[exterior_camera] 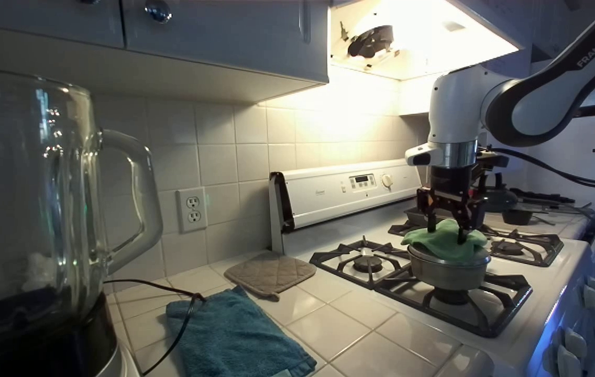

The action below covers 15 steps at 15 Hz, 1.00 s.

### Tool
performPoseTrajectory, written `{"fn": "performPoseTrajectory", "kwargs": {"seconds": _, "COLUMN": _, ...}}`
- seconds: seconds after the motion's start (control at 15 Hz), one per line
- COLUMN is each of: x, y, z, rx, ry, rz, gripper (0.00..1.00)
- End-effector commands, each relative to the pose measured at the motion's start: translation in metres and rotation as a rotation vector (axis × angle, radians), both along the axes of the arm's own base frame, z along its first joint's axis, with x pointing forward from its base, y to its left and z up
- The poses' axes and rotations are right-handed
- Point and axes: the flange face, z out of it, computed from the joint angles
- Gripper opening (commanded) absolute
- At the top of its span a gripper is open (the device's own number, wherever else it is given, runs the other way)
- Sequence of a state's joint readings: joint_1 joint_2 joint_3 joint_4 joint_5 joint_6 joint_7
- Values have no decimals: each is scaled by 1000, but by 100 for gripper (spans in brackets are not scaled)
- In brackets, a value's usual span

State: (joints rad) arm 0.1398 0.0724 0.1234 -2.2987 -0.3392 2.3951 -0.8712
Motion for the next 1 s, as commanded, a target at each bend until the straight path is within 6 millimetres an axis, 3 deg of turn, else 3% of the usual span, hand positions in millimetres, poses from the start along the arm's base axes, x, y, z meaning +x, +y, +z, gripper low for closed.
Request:
{"fn": "performPoseTrajectory", "kwargs": {"seconds": 0.0, "x": 7, "y": 1, "z": -5, "rx": -8, "ry": -1, "rz": 27, "gripper": 45}}
{"fn": "performPoseTrajectory", "kwargs": {"seconds": 0.4, "x": 5, "y": 4, "z": -3, "rx": -11, "ry": -6, "rz": 27, "gripper": 5}}
{"fn": "performPoseTrajectory", "kwargs": {"seconds": 0.93, "x": 0, "y": 8, "z": 10, "rx": -26, "ry": -23, "rz": 33, "gripper": 7}}
